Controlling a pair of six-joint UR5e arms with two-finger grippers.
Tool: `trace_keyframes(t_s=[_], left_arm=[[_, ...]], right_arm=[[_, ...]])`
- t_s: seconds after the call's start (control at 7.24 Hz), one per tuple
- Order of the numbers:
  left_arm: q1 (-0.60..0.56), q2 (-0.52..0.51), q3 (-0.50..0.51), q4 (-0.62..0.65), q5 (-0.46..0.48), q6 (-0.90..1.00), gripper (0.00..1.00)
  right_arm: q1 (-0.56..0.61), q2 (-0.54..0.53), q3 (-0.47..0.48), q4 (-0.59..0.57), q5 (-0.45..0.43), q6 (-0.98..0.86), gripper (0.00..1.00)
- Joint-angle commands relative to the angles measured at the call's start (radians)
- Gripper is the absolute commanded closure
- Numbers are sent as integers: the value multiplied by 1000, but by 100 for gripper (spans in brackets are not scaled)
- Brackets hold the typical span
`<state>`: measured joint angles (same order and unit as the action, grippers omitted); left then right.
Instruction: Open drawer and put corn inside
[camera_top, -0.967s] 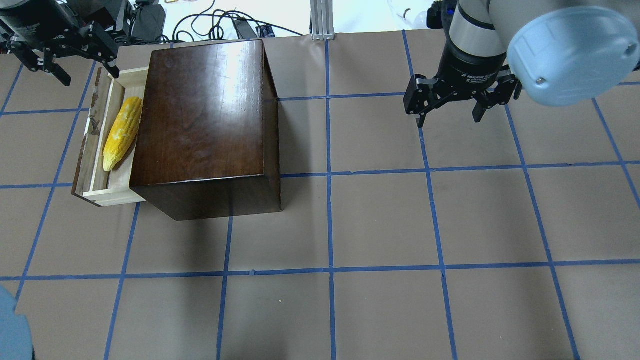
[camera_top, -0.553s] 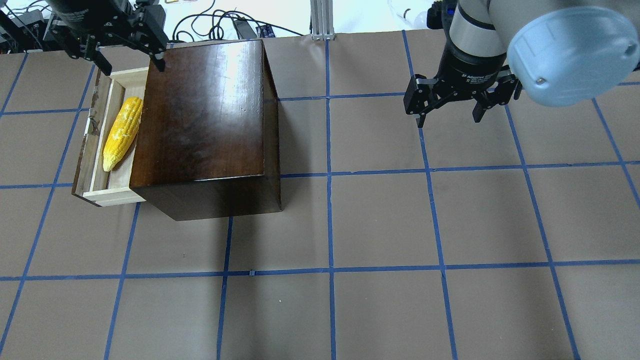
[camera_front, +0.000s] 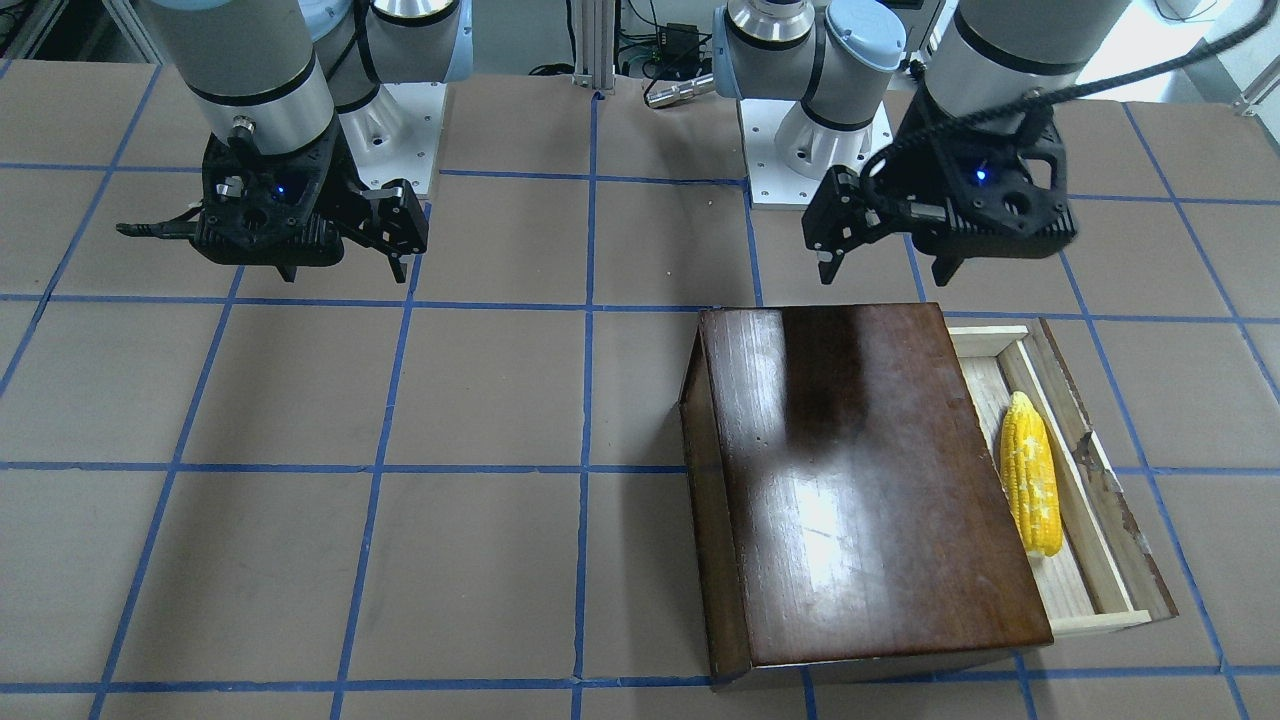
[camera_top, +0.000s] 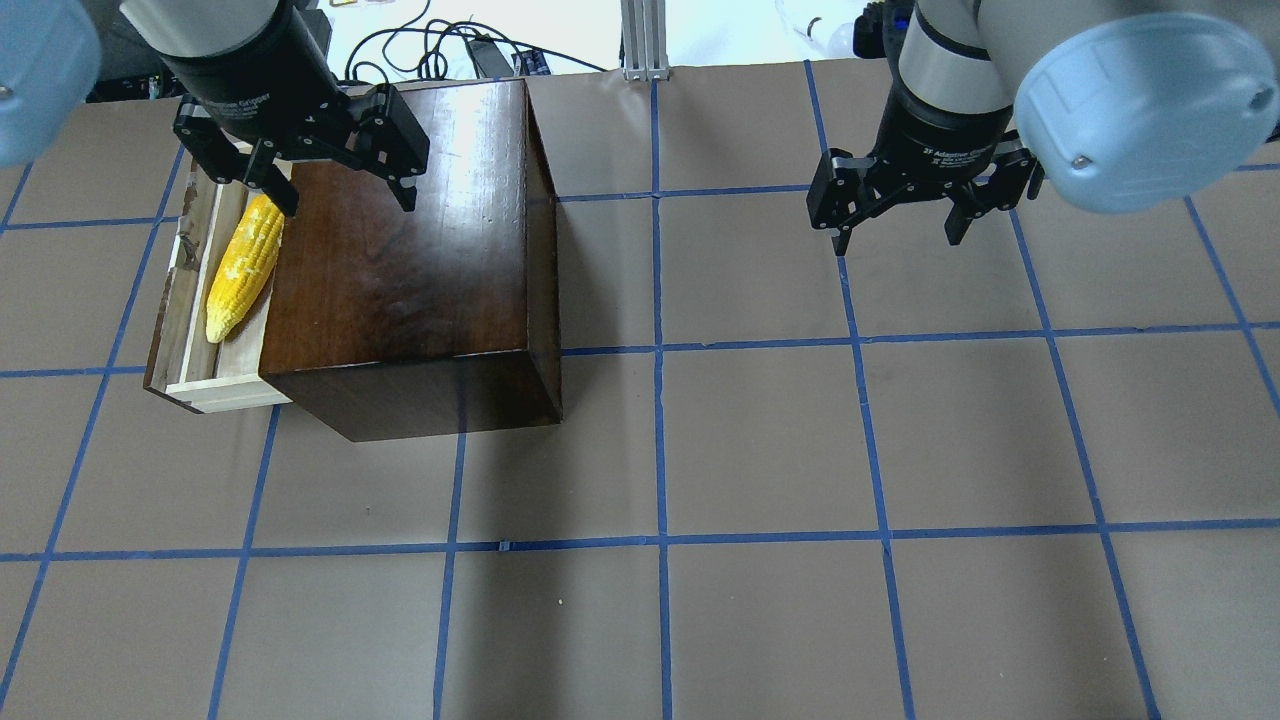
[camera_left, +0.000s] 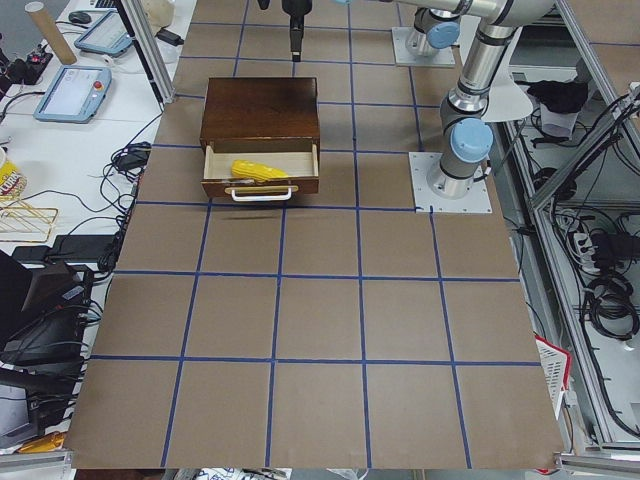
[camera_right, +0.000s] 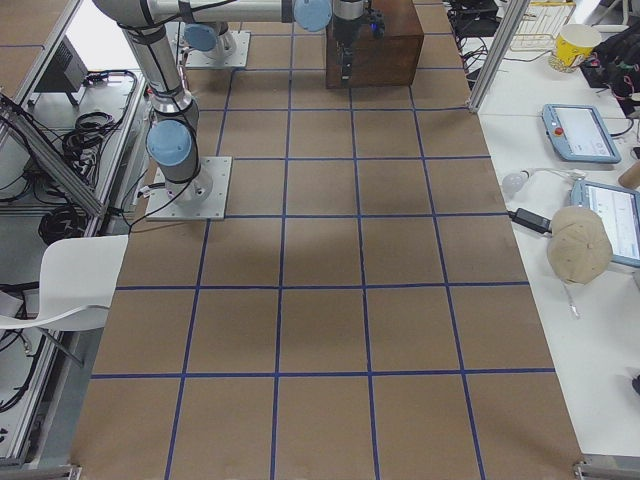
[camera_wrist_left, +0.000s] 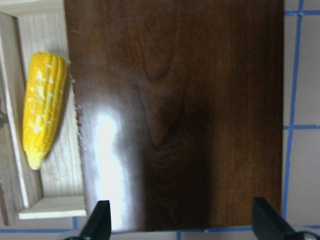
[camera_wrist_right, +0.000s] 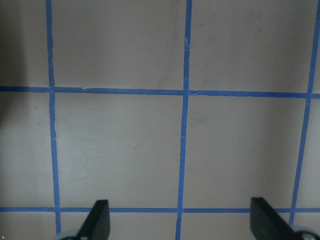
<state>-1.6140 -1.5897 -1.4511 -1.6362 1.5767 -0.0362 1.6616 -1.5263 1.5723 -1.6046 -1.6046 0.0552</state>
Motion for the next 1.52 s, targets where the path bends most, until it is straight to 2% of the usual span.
trace_keyframes(t_s=[0.0,0.28,1.38], left_arm=[[14,20,-58,71,-1,-5,0],[17,24,-87,158,2,-8,0],[25,31,-80,151,0,2,0]], right_arm=[[0,0,0,0,0,0,0],[0,0,0,0,0,0,0],[0,0,0,0,0,0,0]])
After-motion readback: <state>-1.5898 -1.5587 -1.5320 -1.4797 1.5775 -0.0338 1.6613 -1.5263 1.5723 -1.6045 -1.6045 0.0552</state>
